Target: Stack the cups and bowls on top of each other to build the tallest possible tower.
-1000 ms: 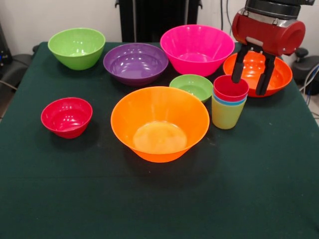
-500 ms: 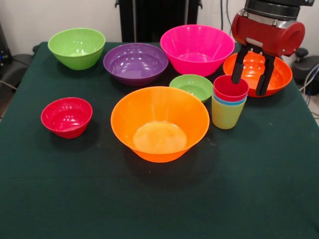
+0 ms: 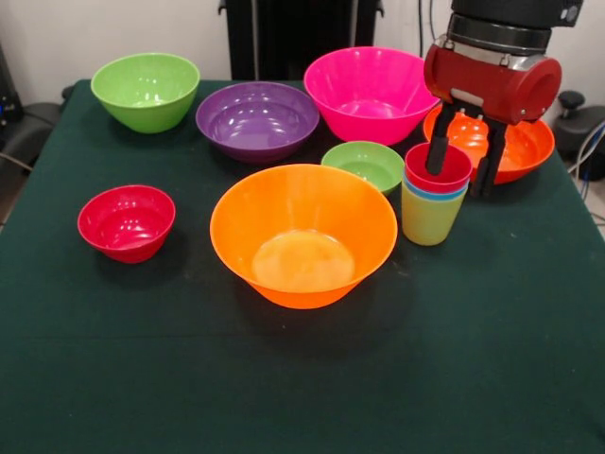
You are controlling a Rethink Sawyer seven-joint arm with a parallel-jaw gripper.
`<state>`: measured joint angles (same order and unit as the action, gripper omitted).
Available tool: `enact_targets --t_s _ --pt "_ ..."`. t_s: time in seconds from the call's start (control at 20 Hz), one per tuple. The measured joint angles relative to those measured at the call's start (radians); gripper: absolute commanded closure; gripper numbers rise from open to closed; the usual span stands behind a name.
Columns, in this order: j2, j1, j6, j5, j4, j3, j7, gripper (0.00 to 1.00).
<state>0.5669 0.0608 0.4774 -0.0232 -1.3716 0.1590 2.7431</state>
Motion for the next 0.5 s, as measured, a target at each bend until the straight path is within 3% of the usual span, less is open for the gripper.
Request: enact_targets --t_s 0.5 --pt "0.007 -0.071 0.000 0.061 0.000 -0.061 -0.009 0.00"
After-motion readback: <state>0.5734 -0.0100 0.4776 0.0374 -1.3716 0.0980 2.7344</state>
